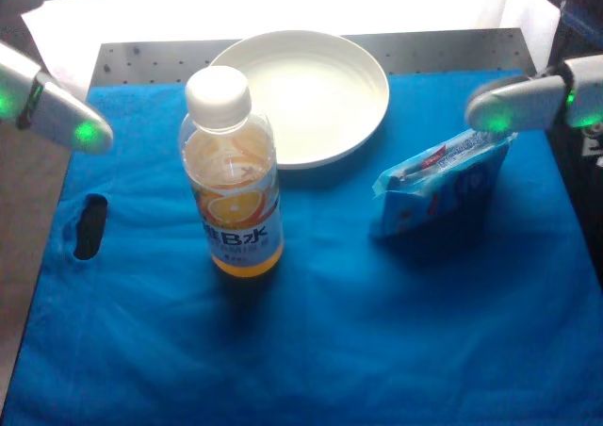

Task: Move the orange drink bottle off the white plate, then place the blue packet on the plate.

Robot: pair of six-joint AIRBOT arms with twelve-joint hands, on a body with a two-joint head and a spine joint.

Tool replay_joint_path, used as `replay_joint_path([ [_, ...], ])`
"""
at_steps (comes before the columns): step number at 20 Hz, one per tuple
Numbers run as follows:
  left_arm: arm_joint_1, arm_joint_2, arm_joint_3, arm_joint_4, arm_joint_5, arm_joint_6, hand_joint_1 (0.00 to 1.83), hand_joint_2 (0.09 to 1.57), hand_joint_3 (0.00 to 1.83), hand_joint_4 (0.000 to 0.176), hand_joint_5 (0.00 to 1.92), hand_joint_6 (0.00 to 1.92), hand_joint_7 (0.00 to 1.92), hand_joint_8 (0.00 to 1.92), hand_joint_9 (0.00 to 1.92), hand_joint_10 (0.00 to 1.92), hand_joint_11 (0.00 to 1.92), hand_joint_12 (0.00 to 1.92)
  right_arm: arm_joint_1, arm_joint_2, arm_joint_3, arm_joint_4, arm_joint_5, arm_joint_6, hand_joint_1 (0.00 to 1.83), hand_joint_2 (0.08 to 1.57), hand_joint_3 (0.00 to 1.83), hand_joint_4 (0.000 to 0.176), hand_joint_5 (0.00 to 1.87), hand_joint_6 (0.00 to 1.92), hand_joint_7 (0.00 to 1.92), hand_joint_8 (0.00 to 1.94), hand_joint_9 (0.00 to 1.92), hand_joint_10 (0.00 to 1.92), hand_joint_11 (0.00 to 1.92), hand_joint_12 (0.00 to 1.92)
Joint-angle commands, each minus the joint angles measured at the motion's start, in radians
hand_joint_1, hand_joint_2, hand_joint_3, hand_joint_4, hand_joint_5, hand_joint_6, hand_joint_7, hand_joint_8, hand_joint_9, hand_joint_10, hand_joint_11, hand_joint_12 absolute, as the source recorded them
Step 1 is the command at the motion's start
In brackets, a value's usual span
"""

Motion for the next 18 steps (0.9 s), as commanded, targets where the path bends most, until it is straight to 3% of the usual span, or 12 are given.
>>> replay_joint_path([
  [1,-0.014,0.003,0.007,-0.070,-0.031,0.014,0.71,0.57,0.01,0.069,0.00,0.00,0.00,0.00,0.00,0.00,0.00,0.00,0.006,0.000,0.004,0.015,0.073,0.020,0.65,0.62,0.00,0.021,0.00,0.00,0.08,0.01,0.08,0.01,0.11,0.05],
  [2,-0.014,0.003,0.010,-0.084,-0.030,0.027,0.73,0.56,0.00,0.094,0.00,0.00,0.00,0.00,0.00,0.00,0.00,0.00,0.012,0.002,0.006,-0.002,0.059,0.023,0.63,0.64,0.00,0.035,0.00,0.00,0.08,0.01,0.06,0.01,0.12,0.06],
  [3,-0.014,0.003,0.012,-0.099,-0.030,0.039,0.74,0.55,0.00,0.108,0.00,0.00,0.00,0.00,0.00,0.00,0.00,0.00,0.021,0.007,0.007,-0.025,0.040,0.024,0.61,0.65,0.00,0.028,0.00,0.00,0.09,0.01,0.05,0.00,0.13,0.06],
  [4,-0.015,0.003,0.014,-0.117,-0.030,0.050,0.74,0.54,0.00,0.131,0.00,0.00,0.00,0.00,0.00,0.00,0.00,0.00,0.036,0.012,0.008,-0.059,0.013,0.027,0.62,0.67,0.01,0.035,0.00,0.00,0.08,0.01,0.04,0.00,0.12,0.06],
  [5,-0.014,0.002,0.016,-0.146,-0.031,0.072,0.74,0.54,0.00,0.131,0.00,0.00,0.00,0.00,0.00,0.00,0.00,0.00,0.047,0.015,0.011,-0.087,-0.008,0.031,0.62,0.67,0.01,0.035,0.00,0.00,0.08,0.01,0.04,0.00,0.12,0.06],
  [7,-0.014,-0.010,0.018,-0.244,-0.036,0.170,0.75,0.56,0.00,0.142,0.00,0.00,0.00,0.00,0.00,0.00,0.00,0.00,0.058,0.017,0.027,-0.142,-0.048,0.055,0.72,0.64,0.00,0.057,0.00,0.00,0.09,0.01,0.03,0.00,0.08,0.05],
  [8,-0.014,-0.019,0.022,-0.273,-0.045,0.194,0.72,0.56,0.00,0.131,0.00,0.00,0.00,0.00,0.00,0.00,0.00,0.00,0.058,0.018,0.034,-0.157,-0.057,0.066,0.71,0.64,0.00,0.067,0.00,0.00,0.08,0.00,0.04,0.00,0.09,0.05],
  [10,-0.014,-0.036,0.035,-0.318,-0.068,0.214,0.76,0.56,0.00,0.172,0.00,0.00,0.00,0.00,0.00,0.00,0.00,0.00,0.066,0.019,0.046,-0.195,-0.087,0.082,0.75,0.63,0.00,0.073,0.01,0.01,0.08,0.00,0.04,0.00,0.06,0.04],
  [13,-0.014,-0.041,0.043,-0.350,-0.089,0.225,0.72,0.59,0.01,0.176,0.00,0.00,0.00,0.00,0.00,0.00,0.00,0.00,0.126,0.019,0.049,-0.303,-0.162,0.090,0.79,0.63,0.00,0.087,0.07,0.02,0.10,0.01,0.11,0.02,0.11,0.07],
  [15,-0.014,-0.045,0.047,-0.365,-0.099,0.225,0.71,0.64,0.03,0.176,0.00,0.00,0.00,0.00,0.00,0.00,0.00,0.00,0.156,0.014,0.056,-0.375,-0.205,0.111,0.83,0.60,0.00,0.063,0.20,0.01,0.15,0.00,0.13,0.00,0.11,0.12],
  [16,-0.014,-0.049,0.051,-0.372,-0.104,0.225,0.68,0.68,0.01,0.176,0.00,0.00,0.00,0.00,0.00,0.00,0.00,0.00,0.157,0.008,0.064,-0.395,-0.214,0.126,0.82,0.59,0.00,0.007,0.24,0.01,0.20,0.01,0.19,0.00,0.09,0.26],
  [18,-0.014,-0.057,0.059,-0.389,-0.115,0.225,0.60,0.71,0.01,0.176,0.00,0.00,0.00,0.00,0.00,0.00,0.00,0.00,0.158,-0.005,0.081,-0.433,-0.231,0.154,0.84,0.63,0.00,0.002,0.37,0.01,0.28,0.00,0.21,0.00,0.00,0.42],
])
